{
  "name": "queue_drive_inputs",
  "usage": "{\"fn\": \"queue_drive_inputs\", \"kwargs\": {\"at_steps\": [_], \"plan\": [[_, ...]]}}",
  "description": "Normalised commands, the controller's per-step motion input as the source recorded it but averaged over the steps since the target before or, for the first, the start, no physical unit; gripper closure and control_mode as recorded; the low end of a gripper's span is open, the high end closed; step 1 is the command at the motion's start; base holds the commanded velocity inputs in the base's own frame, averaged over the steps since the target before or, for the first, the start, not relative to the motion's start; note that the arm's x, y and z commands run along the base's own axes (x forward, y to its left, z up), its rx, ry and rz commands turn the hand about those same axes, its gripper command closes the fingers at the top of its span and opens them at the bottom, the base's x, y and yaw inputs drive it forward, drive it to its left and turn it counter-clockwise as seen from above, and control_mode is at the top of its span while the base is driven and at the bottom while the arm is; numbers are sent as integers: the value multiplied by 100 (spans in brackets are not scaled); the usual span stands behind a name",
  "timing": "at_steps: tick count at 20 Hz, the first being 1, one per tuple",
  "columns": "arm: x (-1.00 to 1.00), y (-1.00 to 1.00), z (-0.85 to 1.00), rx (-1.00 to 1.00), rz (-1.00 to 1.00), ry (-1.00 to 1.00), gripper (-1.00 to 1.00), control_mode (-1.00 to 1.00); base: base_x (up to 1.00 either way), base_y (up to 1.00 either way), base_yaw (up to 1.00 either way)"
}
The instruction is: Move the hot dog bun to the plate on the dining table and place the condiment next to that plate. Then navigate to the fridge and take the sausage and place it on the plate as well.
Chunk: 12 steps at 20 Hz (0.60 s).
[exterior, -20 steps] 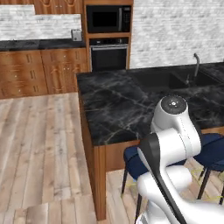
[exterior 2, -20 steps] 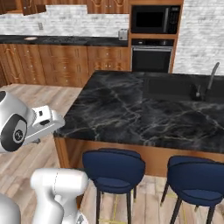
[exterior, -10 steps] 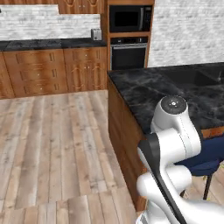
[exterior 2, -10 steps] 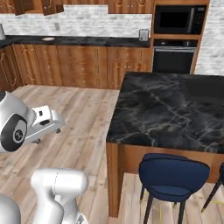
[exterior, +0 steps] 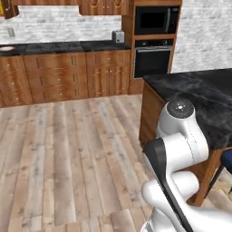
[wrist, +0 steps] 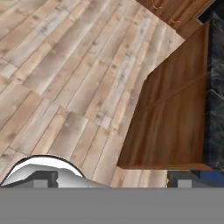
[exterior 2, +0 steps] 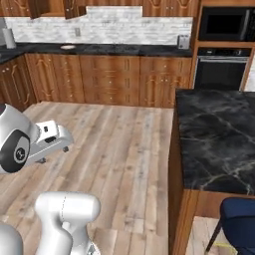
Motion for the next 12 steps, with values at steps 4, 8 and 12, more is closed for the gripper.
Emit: {"fn": "queue_drive_inputs", "kwargs": {"at_steps": [4,8,12], "plan": [[0,0,0,0,0,0,-100,100,100,100,-11],[0,0,0,0,0,0,-100,100,100,100,-8],[0,0,0,0,0,0,-100,100,100,98,-6]]}}
